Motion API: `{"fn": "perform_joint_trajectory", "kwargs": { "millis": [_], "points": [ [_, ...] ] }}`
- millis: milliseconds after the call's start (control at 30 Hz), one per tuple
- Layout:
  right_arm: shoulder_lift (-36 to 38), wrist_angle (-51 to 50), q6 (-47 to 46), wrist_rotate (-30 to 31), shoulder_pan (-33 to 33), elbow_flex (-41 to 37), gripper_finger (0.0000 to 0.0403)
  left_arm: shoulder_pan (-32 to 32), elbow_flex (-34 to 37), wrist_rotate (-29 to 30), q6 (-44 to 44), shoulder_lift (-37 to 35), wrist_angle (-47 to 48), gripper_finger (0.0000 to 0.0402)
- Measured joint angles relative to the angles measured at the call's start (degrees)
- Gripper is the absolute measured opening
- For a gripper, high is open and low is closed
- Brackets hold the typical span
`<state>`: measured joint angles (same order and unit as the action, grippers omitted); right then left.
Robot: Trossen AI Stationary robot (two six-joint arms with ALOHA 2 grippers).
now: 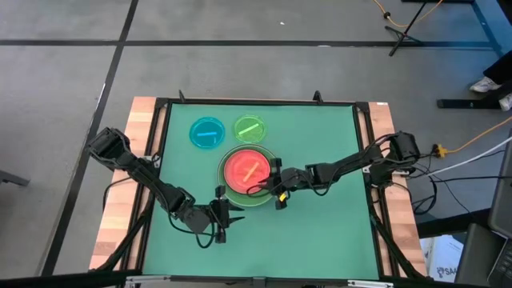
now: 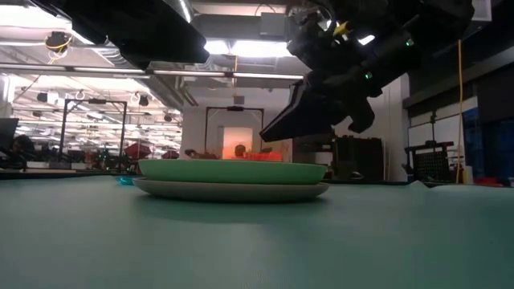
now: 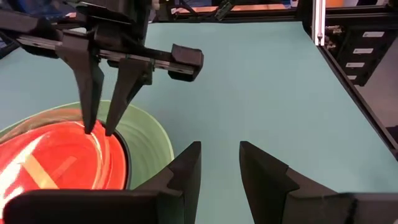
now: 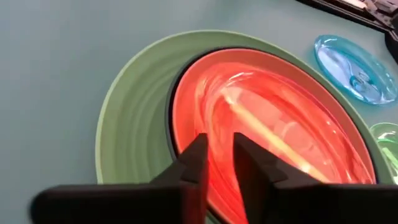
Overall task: Stack plastic plates
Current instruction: Stack the transparent orange plate on top of the transparent pink plate, then stack the transparent blue plate on top of the transparent orange plate
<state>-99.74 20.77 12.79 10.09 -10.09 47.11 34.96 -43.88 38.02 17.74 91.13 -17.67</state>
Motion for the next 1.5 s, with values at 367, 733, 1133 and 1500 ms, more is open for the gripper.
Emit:
{"fn": "perform_joint_trajectory", "kwargs": {
  "millis": [367, 733, 1133, 1500],
  "points": [
    [5.2, -1.7, -5.1, -0.2, 0.0, 0.0, 0.0164, 0.3, 0.0, -0.2, 0.2, -1.1, 0.1, 0.0102],
    [16.9, -6.8, -6.6, 0.3, 2.3, 0.0, 0.0166, -1.8, 0.0, 4.0, -3.3, -13.5, 9.1, 0.0102],
    [21.8, -16.2, -3.3, -0.7, 11.7, 0.0, 0.0166, -10.7, 0.0, 7.7, -2.9, -23.7, 27.8, 0.0107],
    [21.8, -16.6, -0.8, -5.7, 20.1, 0.0, 0.0166, -26.6, 0.0, -5.5, -0.6, -25.0, 40.7, 0.0180]
  ]
}}
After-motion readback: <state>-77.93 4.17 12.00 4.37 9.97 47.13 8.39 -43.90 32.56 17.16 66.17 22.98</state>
